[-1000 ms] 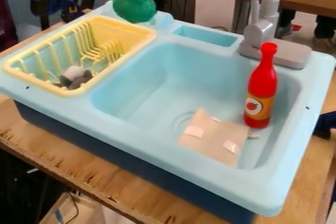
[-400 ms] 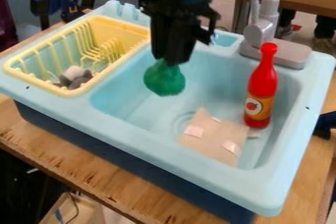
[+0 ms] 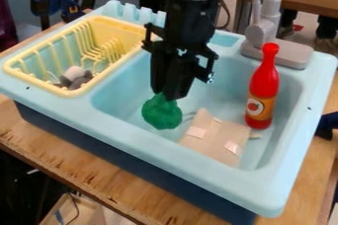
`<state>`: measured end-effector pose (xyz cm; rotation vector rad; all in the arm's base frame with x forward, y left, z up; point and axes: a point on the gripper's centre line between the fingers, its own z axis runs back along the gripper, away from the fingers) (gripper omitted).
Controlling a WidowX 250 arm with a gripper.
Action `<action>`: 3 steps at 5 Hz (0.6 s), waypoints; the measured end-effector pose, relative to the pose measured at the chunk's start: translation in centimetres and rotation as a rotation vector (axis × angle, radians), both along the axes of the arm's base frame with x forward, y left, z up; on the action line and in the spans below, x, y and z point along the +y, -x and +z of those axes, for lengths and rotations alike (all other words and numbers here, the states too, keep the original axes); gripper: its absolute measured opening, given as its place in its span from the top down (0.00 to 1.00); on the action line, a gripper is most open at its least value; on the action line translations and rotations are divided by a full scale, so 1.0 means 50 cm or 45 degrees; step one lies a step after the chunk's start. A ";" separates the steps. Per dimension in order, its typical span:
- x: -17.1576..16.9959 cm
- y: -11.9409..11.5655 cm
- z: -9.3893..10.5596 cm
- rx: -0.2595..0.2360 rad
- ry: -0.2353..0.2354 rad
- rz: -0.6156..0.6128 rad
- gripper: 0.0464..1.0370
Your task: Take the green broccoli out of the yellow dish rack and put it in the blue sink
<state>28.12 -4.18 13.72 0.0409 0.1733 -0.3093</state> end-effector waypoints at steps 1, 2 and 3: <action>0.026 -0.010 -0.008 -0.008 -0.003 0.036 0.75; 0.037 -0.010 -0.032 0.028 -0.004 0.052 0.75; 0.037 -0.002 -0.040 0.050 -0.003 0.065 0.75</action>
